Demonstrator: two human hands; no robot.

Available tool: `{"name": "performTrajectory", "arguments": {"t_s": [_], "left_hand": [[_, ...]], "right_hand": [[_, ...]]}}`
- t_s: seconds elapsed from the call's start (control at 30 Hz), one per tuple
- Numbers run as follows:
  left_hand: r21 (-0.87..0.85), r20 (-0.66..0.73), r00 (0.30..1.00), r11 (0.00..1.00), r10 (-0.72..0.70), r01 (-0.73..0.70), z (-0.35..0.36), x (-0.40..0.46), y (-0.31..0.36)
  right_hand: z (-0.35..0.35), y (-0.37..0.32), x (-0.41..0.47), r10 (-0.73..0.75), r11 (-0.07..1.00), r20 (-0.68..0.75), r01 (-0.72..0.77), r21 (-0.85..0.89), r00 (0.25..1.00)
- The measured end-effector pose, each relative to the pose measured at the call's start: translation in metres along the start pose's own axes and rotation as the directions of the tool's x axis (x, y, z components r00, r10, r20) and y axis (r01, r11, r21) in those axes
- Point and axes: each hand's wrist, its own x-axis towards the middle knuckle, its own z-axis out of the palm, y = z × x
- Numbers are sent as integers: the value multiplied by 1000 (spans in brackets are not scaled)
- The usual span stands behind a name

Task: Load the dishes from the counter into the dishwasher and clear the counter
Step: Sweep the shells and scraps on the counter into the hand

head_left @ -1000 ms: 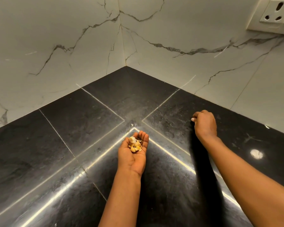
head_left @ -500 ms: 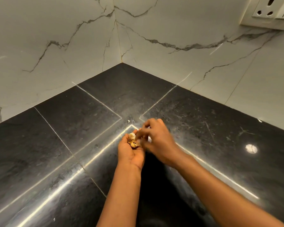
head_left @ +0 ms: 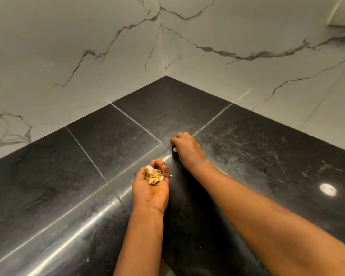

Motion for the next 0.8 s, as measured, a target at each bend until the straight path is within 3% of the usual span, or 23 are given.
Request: {"name": "performTrajectory", "arguments": {"t_s": [0.1, 0.17, 0.23, 0.3, 0.33, 0.43, 0.5, 0.57, 0.6, 0.7, 0.77, 0.8], "left_hand": [[48, -10, 1000, 999, 2, -1, -2, 0, 2], [93, -21, 1000, 996, -7, 9, -1, -1, -4], [126, -35, 999, 992, -14, 18, 1, -1, -17], [135, -12, 999, 990, -33, 35, 3, -1, -32], [143, 2, 999, 988, -52, 51, 3, -1, -39], [196, 35, 989, 972, -140, 131, 5, -9, -65], [219, 41, 977, 956, -210, 197, 8, -16, -84], [210, 36, 963, 945, -266, 253, 10, -24, -108], [209, 29, 956, 937, -291, 279, 10, -28, -118], [236, 34, 925, 903, -378, 360, 10, -39, -151], [247, 37, 911, 887, -411, 390, 11, -42, -166], [254, 32, 907, 882, -419, 398, 12, -41, -174]], "right_hand": [[6, -2, -19, -21, 995, -30, 18, -97, 999], [4, 3, -33, 80, 993, -61, -75, 91, 995], [-14, 5, -52, 228, 906, -122, -165, 390, 966], [-39, -2, -78, 223, 812, -151, -98, 575, 963], [-49, -8, -92, 156, 805, -148, -39, 592, 976], [-73, -15, -131, -52, 902, -165, 117, 416, 985], [-95, 4, -149, 79, 833, -237, 66, 549, 968], [-120, 40, -164, 326, 712, -297, -27, 701, 897], [-128, 66, -169, 444, 709, -329, -103, 697, 833], [-148, 167, -190, 665, 744, -463, -467, 478, 586], [-157, 228, -202, 731, 668, -489, -646, 369, 476], [-161, 255, -207, 753, 631, -474, -706, 322, 456]]}}
